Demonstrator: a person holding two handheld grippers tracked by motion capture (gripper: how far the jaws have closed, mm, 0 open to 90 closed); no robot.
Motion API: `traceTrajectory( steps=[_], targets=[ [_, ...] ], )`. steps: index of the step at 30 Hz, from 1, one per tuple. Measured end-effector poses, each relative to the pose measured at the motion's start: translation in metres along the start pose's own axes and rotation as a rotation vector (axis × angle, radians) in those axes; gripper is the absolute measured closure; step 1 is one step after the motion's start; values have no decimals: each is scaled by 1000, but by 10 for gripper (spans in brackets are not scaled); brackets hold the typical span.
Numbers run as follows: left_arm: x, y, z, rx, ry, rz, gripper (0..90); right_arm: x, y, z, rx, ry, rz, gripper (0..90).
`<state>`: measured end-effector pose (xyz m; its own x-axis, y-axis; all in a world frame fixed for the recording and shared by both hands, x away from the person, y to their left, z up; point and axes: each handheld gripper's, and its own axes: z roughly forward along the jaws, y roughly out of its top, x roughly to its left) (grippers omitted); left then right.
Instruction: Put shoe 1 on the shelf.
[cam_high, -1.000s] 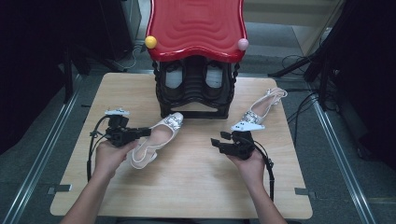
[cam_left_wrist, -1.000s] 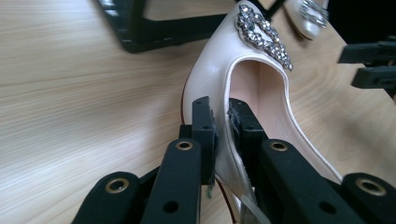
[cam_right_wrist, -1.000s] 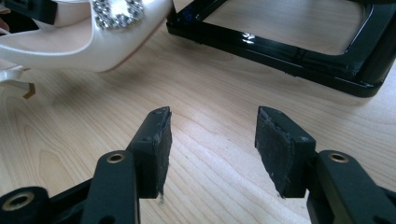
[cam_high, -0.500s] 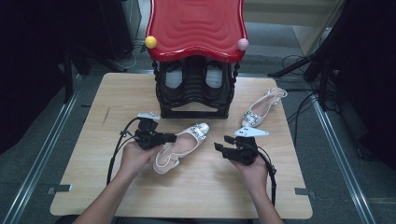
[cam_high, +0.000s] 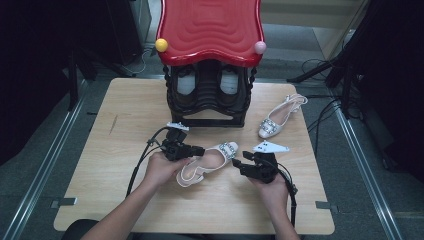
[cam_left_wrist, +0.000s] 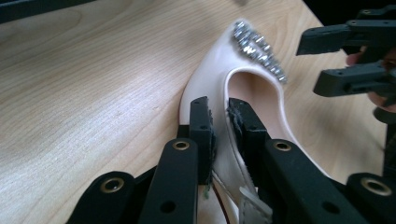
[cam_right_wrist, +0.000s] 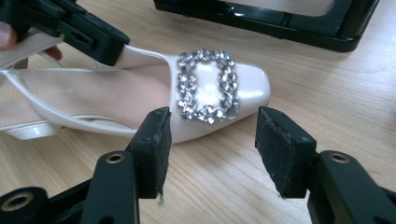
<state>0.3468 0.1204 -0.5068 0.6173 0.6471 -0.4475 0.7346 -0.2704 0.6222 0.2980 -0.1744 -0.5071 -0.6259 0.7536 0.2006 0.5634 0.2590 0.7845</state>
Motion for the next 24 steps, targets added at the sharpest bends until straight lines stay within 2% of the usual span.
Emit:
traceTrajectory(
  steps=[4,6,10,12,15,19,22,24],
  targets=[
    [6,-1,2,3,-4,-20,793,3,-2,4,10,0,-7,468],
    [6,-1,3,8,7,-10,778,5,-2,6,18,3,-12,468],
    [9,1,-3,2,-29,-15,698,8,-2,10,30,10,-19,469],
    [8,2,-10,-12,-24,-6,675,10,-2,12,36,16,-28,470],
    [7,5,-23,-2,-10,17,650,12,-2,14,39,21,-32,472],
    [10,3,-43,-50,6,23,624,15,-1,17,50,31,-40,486],
    [13,0,-54,-51,20,34,657,18,-1,20,57,39,-50,511],
    [16,-2,-58,-41,29,41,715,20,0,22,60,43,-57,537]
  ],
)
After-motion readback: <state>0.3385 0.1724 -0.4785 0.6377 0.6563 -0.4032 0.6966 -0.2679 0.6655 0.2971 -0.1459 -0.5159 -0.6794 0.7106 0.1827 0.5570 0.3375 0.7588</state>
